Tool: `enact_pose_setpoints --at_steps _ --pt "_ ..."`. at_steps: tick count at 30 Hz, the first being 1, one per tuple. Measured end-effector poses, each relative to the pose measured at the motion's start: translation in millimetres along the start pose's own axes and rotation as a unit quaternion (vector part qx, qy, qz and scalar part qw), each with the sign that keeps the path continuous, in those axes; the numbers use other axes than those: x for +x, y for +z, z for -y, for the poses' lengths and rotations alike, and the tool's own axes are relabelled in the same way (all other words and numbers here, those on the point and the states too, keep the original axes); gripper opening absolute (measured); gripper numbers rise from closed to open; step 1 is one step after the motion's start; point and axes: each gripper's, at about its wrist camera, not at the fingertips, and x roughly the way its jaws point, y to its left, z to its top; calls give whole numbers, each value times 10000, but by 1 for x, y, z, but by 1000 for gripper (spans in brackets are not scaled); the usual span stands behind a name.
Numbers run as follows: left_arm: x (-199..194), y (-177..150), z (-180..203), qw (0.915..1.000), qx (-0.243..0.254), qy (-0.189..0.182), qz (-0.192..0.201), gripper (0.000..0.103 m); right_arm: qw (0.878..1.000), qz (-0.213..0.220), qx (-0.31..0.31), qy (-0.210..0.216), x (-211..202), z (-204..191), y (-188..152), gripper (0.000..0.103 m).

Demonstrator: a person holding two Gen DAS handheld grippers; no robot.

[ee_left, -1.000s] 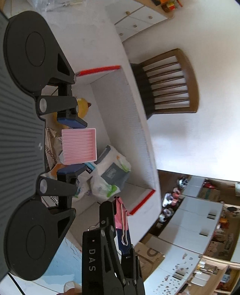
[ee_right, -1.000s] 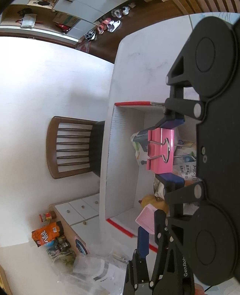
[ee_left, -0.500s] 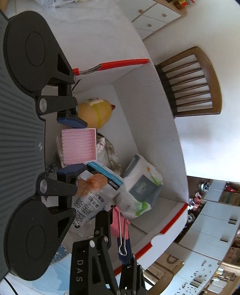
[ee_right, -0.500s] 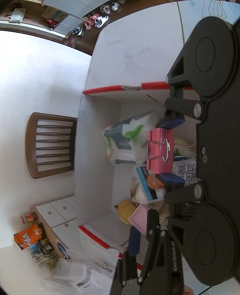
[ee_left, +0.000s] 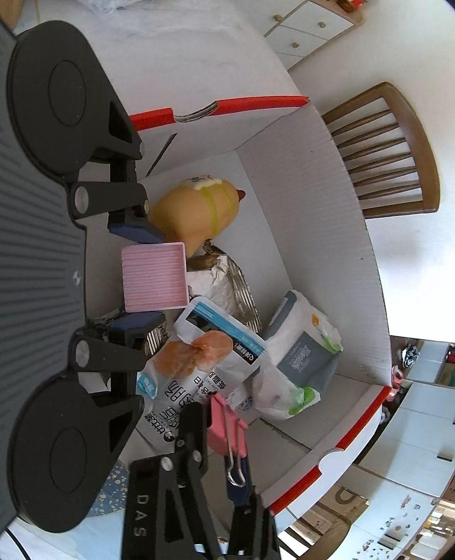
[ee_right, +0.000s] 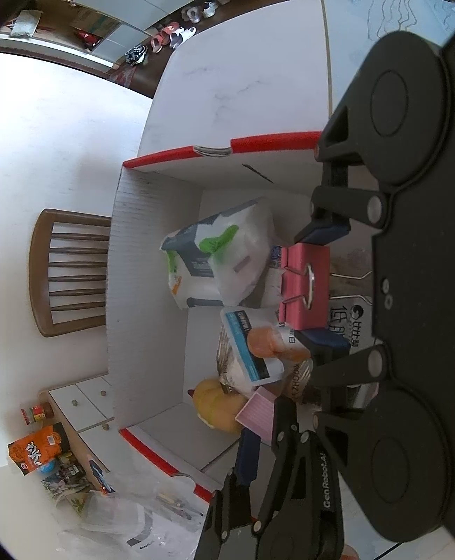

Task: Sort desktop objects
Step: 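Lower both items into the box and open both tools to release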

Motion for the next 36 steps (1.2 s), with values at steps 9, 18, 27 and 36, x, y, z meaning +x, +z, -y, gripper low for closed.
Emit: enact_pose_setpoints --at_steps 9,18,27,36 --pt "-5 -2 -1 9999 -127 -81 -8 41 9999 80 -66 4 -4 -4 0 57" --pt "-22 -4 -3 9993 -223 -205 200 58 9993 321 -145 103 -28 -8 2 64" --pt "-58 -11 0 9977 -261 -307 543 64 9978 559 59 344 -63 2 -1 64" --pt "-89 -28 6 9957 -265 -357 812 64 9961 714 49 508 -98 3 -16 67"
